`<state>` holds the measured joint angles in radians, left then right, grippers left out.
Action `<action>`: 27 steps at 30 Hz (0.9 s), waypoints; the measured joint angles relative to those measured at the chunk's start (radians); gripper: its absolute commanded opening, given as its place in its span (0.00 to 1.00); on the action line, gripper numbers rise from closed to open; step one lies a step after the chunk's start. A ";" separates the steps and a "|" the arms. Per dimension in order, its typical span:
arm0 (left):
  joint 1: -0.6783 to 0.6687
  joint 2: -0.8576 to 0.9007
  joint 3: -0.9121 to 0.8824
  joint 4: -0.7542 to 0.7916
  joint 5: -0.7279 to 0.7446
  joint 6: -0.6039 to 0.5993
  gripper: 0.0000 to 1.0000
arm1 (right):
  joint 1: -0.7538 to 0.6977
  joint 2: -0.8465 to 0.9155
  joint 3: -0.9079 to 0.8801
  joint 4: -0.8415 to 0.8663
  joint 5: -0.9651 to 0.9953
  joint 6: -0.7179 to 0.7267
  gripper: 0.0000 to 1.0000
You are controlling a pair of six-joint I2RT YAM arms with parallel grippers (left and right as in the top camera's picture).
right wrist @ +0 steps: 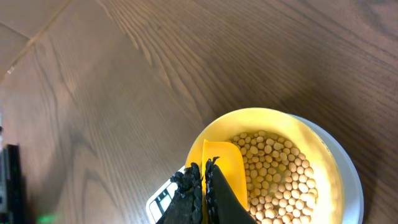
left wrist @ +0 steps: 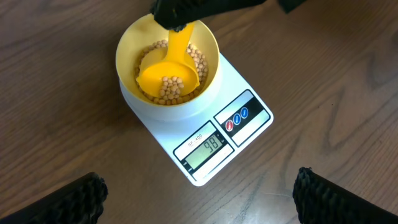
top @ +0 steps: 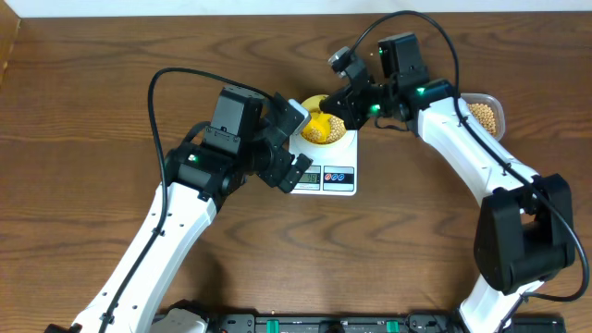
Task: Scoop item into bowl and weigh 50g on scale
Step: 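Tilt the yellow scoop over the bowl with the right gripper, pouring soybeans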
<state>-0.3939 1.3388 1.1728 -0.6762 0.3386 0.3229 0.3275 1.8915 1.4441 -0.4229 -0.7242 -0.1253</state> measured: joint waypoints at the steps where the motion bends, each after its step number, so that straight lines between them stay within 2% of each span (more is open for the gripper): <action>1: 0.000 0.000 0.000 0.000 0.000 0.000 0.98 | -0.005 0.000 0.000 0.002 -0.004 0.008 0.01; 27: 0.000 0.000 0.000 0.000 0.000 0.000 0.98 | -0.119 0.000 -0.001 0.100 -0.132 0.175 0.01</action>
<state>-0.3935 1.3388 1.1728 -0.6762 0.3386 0.3229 0.2085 1.8915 1.4433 -0.3233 -0.8558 0.0498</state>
